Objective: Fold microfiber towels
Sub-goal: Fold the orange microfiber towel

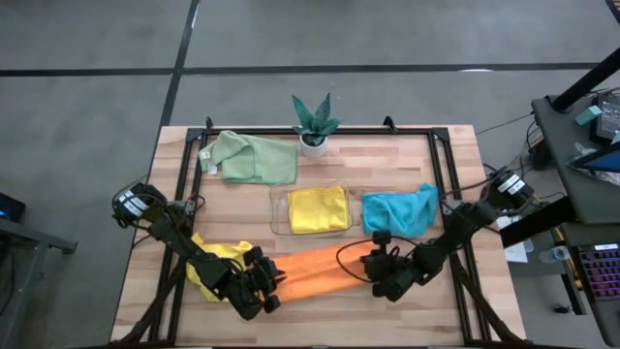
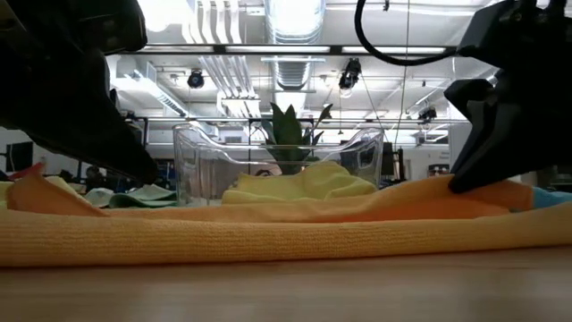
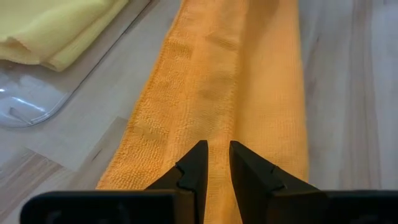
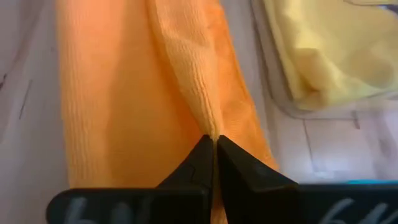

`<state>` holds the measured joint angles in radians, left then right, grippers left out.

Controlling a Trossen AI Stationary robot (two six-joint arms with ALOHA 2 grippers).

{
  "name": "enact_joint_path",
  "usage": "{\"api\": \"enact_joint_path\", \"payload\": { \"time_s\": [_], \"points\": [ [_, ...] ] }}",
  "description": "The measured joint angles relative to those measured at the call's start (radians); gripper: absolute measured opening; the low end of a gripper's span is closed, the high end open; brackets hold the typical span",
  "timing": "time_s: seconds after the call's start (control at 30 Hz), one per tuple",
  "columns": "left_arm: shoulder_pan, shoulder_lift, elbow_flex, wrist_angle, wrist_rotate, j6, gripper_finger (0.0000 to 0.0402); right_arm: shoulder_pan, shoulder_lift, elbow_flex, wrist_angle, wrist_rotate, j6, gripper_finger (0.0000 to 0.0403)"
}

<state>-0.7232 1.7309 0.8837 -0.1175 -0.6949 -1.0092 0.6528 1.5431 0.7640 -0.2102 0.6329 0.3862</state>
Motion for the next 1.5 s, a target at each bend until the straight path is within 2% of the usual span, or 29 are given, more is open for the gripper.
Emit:
{"api": "enact_joint_path", "payload": {
  "time_s": [0.23,0.4,0.6,0.77,1.0,1.13,1.33,1.5],
  "points": [
    [0.003,-0.006,0.003,-0.073,-0.106,-0.006,0.0051,-0.059,-0.023,0.0,-0.048,-0.001,0.006,0.0009],
    [0.005,-0.026,0.002,-0.081,-0.12,0.015,0.0051,-0.093,-0.017,0.0,-0.051,-0.006,0.0,0.0009],
    [0.008,-0.029,0.002,-0.075,0.025,0.05,0.0051,-0.116,-0.021,0.0,-0.053,-0.039,-0.005,0.0041],
    [0.009,-0.037,0.015,-0.077,0.04,0.056,0.0051,-0.129,-0.024,0.0,-0.056,-0.065,0.003,0.0101],
    [0.008,-0.06,0.073,-0.077,0.138,0.057,0.0051,-0.127,-0.084,0.0,-0.097,-0.07,0.019,0.0163],
    [0.008,-0.062,0.098,-0.074,0.2,0.054,0.0051,-0.127,-0.139,0.0,-0.102,-0.138,0.042,0.0176],
    [0.007,-0.062,0.113,-0.073,0.247,0.047,0.0051,-0.102,-0.193,0.0,-0.098,-0.275,0.095,0.0175],
    [0.006,-0.048,0.122,-0.069,0.252,0.047,0.0051,-0.042,-0.18,0.0,-0.085,-0.294,0.129,0.0161]
  ]
}}
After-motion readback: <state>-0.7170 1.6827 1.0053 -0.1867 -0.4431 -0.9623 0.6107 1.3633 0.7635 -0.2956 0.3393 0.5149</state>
